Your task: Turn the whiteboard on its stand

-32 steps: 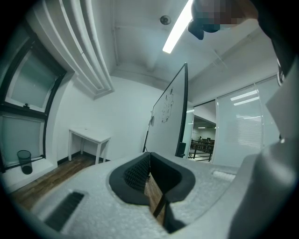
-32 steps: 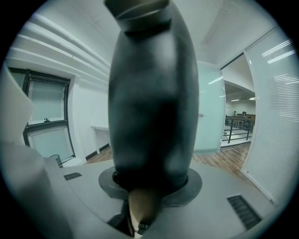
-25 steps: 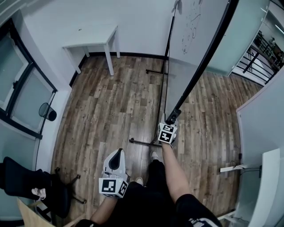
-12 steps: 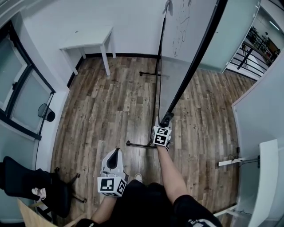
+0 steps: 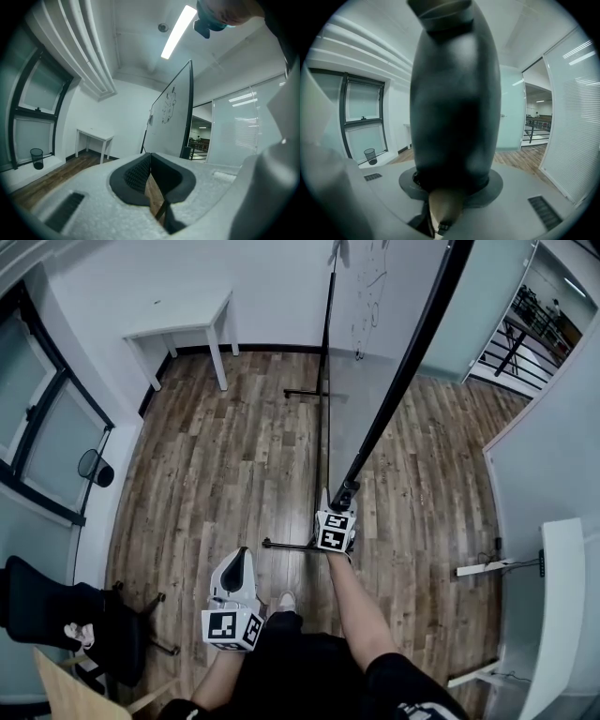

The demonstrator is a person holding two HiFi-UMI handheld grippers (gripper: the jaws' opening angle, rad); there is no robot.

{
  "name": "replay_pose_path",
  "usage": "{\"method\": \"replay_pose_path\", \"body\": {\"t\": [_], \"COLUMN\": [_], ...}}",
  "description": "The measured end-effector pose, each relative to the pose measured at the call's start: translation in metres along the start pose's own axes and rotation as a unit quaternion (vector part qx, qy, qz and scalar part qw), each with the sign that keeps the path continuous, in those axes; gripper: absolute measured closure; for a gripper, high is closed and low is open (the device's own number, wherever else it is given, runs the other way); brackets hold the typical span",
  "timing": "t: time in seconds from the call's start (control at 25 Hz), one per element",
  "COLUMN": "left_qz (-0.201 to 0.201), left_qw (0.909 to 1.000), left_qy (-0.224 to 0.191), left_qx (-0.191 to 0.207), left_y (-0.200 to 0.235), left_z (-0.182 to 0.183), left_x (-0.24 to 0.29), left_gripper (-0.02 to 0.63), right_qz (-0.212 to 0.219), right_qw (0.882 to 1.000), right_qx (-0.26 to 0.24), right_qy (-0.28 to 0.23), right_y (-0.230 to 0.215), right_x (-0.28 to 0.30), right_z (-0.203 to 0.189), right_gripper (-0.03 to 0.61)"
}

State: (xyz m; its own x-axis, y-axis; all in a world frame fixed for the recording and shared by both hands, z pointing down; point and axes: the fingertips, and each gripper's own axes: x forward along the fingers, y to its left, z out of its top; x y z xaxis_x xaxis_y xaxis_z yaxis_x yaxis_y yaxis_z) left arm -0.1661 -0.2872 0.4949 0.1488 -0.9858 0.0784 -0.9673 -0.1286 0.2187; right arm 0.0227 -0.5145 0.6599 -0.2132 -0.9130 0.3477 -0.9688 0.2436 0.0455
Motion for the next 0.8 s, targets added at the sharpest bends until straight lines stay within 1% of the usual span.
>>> {"method": "replay_pose_path", "body": {"t": [0.08, 0.24, 0.52, 0.8], "left_qz": [0.000, 0.006, 0.012, 0.020], "left_qw": [1.0000, 1.0000, 0.9999, 0.9998], "left_qy": [0.000, 0.000, -0.005, 0.001], "left_qx": [0.002, -0.001, 0.005, 0.002], "left_y": [-0.007, -0.022, -0.047, -0.075], "left_z": [-0.003, -0.015, -0.022, -0.038], "left_x": [-0.015, -0.047, -0.097, -0.158], "left_gripper": [0.597, 0.597, 0.597, 0.597], "right_qz": [0.004, 0.008, 0.017, 0.016], "right_qw": [1.000, 1.000, 1.000, 0.999], "right_qx": [-0.004, -0.001, -0.006, -0.030], "right_qy": [-0.012, 0.007, 0.004, -0.004], "right_y": [0.001, 0.001, 0.001, -0.002], "right_x": [-0.014, -0.049, -0.101, -0.157], "right_z": [0.000, -0.019, -0.043, -0.058], "right_gripper": [0.448, 0.448, 0.448, 0.449]}}
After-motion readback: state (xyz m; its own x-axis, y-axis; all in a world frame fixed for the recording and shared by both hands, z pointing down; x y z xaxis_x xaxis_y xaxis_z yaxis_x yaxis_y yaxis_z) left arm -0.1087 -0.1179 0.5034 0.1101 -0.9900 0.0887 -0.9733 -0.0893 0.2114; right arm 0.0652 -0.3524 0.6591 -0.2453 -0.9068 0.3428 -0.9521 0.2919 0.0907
